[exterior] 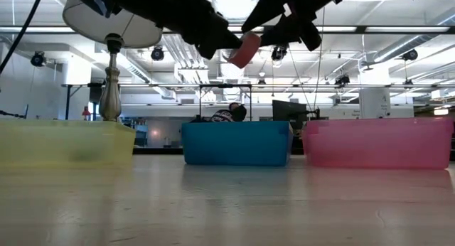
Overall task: Pick and place Stapler, Stapler remover, tape
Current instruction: Put the pink tape into the pink bin
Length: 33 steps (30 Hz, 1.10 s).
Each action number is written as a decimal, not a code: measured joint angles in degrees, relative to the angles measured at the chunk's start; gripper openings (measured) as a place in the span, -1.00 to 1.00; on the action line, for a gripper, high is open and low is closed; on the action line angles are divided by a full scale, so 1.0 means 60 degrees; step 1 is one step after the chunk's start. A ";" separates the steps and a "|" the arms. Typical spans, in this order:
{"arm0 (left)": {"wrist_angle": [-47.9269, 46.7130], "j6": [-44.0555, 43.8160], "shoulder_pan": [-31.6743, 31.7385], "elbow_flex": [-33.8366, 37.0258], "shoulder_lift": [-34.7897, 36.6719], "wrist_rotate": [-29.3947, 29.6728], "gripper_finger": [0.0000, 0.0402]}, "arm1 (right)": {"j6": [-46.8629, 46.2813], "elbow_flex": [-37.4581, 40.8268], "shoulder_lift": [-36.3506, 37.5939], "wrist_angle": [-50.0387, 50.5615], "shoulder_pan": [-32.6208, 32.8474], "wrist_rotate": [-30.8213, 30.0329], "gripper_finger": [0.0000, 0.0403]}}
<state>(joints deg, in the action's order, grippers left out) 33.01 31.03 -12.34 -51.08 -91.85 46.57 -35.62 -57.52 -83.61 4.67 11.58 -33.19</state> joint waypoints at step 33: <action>-0.0432 -0.0267 0.0004 -0.0202 0.0015 -0.0161 -0.73 | 0.0827 0.0000 0.0024 0.0681 -0.0486 0.0244 -0.41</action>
<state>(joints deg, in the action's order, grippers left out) 30.42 29.42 -12.32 -52.29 -91.77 45.60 -30.65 -57.52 -83.46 8.75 8.67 -31.73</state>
